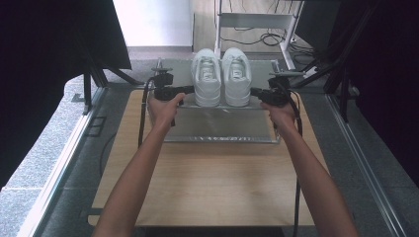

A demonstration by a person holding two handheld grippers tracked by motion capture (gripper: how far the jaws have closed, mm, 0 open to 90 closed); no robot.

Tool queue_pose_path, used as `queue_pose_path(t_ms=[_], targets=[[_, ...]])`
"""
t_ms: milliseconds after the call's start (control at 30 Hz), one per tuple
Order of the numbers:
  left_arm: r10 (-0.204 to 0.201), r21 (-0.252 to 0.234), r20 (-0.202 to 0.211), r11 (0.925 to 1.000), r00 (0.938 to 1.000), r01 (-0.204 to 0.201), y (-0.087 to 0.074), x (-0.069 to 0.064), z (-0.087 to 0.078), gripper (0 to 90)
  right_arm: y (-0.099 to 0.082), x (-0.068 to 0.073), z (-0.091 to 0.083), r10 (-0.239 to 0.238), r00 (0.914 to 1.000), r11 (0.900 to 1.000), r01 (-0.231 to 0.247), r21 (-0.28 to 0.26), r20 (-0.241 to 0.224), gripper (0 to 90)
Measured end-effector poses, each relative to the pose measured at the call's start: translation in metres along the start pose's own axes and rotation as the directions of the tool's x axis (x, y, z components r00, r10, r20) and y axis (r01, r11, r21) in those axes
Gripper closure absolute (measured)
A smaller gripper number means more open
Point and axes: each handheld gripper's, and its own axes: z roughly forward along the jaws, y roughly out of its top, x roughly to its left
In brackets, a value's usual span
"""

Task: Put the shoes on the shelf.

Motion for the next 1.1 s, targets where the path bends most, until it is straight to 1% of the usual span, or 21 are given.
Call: queue_pose_path(t_ms=[33, 67, 100, 133, 200, 233, 300, 367, 467, 533, 600, 633, 733, 767, 833, 867, 933, 967, 1000, 1033, 1100], targets=[[-0.004, 0.002, 0.004, 1.0000, 1.0000, 0.004, 0.000, 0.000, 0.000, 78.8, 0.001, 0.004, 0.002, -0.022, 0.9998, 0.9997, 0.022, 0.006, -0.002, 90.0], [-0.002, 0.008, 0.009, 1.0000, 1.0000, 0.002, 0.001, -0.001, 0.001, 78.8, 0.001, 0.004, 0.002, -0.022, 0.9998, 0.9997, 0.022, 0.006, -0.002, 90.0], [-0.002, 0.008, -0.003, 1.0000, 1.0000, 0.002, 0.001, -0.003, 0.003, 78.9, 0.001, 0.006, 0.003, -0.025, 0.9997, 0.9997, 0.025, 0.003, -0.004, 90.0], [0.007, 0.009, -0.017, 0.9999, 0.9998, -0.007, 0.001, -0.004, 0.005, 79.4, 0.001, 0.007, 0.003, -0.023, 0.9997, 0.9996, 0.023, 0.014, -0.005, 90.0], [0.010, 0.011, -0.021, 0.9999, 0.9997, -0.010, 0.002, -0.005, 0.005, 80.0, 0.001, 0.008, 0.004, -0.022, 0.9997, 0.9997, 0.022, 0.014, 0.003, 90.0], [0.010, 0.011, -0.021, 0.9999, 0.9997, -0.010, 0.002, -0.005, 0.005, 79.5, 0.000, 0.007, 0.004, -0.019, 0.9998, 0.9997, 0.019, 0.012, -0.002, 90.0], [0.005, 0.016, -0.011, 0.9999, 0.9999, -0.005, 0.002, -0.002, 0.004, 78.5, 0.000, 0.006, 0.004, -0.017, 0.9998, 0.9998, 0.017, 0.007, -0.008, 90.0], [-0.001, 0.007, 0.001, 1.0000, 1.0000, 0.001, 0.001, -0.001, 0.003, 76.5, -0.001, 0.006, 0.004, -0.019, 0.9997, 0.9998, 0.019, 0.009, -0.013, 89.9], [0.011, -0.008, 0.017, 0.9999, 0.9998, -0.011, 0.001, -0.001, -0.001, 74.1, -0.004, 0.005, 0.001, -0.039, 0.9991, 0.9992, 0.039, 0.004, -0.014, 88.8], [0.011, -0.015, 0.023, 0.9998, 0.9997, -0.011, 0.001, -0.002, -0.002, 73.3, -0.005, 0.004, 0.000, -0.036, 0.9992, 0.9994, 0.036, -0.001, -0.016, 88.8], [0.022, -0.020, 0.029, 0.9996, 0.9993, -0.021, 0.001, -0.002, -0.006, 68.7, -0.007, 0.001, -0.004, -0.019, 0.9994, 0.9996, 0.019, -0.019, -0.027, 86.5], [0.030, -0.021, 0.031, 0.9994, 0.9991, -0.029, 0.001, -0.003, -0.008, 68.7, -0.007, 0.001, -0.004, -0.019, 0.9994, 0.9996, 0.019, -0.019, -0.027, 86.5], [0.050, -0.030, 0.030, 0.9983, 0.9983, -0.049, 0.001, -0.004, -0.016, 63.0, -0.009, -0.001, -0.008, -0.007, 0.9994, 0.9993, 0.006, -0.036, -0.033, 82.7], [0.055, -0.042, 0.042, 0.9977, 0.9976, -0.053, 0.000, -0.004, -0.021, 60.4, -0.010, -0.001, -0.011, -0.011, 0.9991, 0.9986, 0.009, -0.052, -0.041, 80.4], [0.062, -0.047, 0.046, 0.9971, 0.9970, -0.059, -0.001, -0.004, -0.024, 59.6, -0.011, 0.000, -0.013, -0.012, 0.9990, 0.9984, 0.010, -0.057, -0.043, 78.3], [0.075, -0.061, 0.050, 0.9956, 0.9959, -0.072, -0.003, -0.004, -0.029, 57.7, -0.011, 0.003, -0.017, -0.027, 0.9986, 0.9974, 0.024, -0.068, -0.046, 75.0], [0.077, -0.076, 0.061, 0.9945, 0.9951, -0.073, -0.005, -0.003, -0.035, 56.3, -0.012, 0.005, -0.021, -0.036, 0.9978, 0.9965, 0.031, -0.077, -0.057, 71.5], [0.077, -0.076, 0.061, 0.9945, 0.9951, -0.073, -0.005, -0.003, -0.035, 55.5, -0.012, 0.005, -0.021, -0.036, 0.9978, 0.9965, 0.031, -0.077, -0.057, 71.5], [0.079, -0.079, 0.073, 0.9941, 0.9942, -0.074, -0.006, -0.003, -0.039, 55.5, -0.013, 0.006, -0.023, -0.036, 0.9974, 0.9963, 0.031, -0.080, -0.063, 70.8], [0.081, -0.093, 0.092, 0.9930, 0.9925, -0.072, -0.011, -0.002, -0.047, 54.5, -0.015, 0.007, -0.029, -0.043, 0.9963, 0.9946, 0.036, -0.098, -0.074, 70.7], [0.087, -0.099, 0.094, 0.9920, 0.9918, -0.078, -0.014, -0.002, -0.051, 54.5, -0.017, 0.008, -0.032, -0.051, 0.9955, 0.9937, 0.043, -0.103, -0.079, 70.2]])
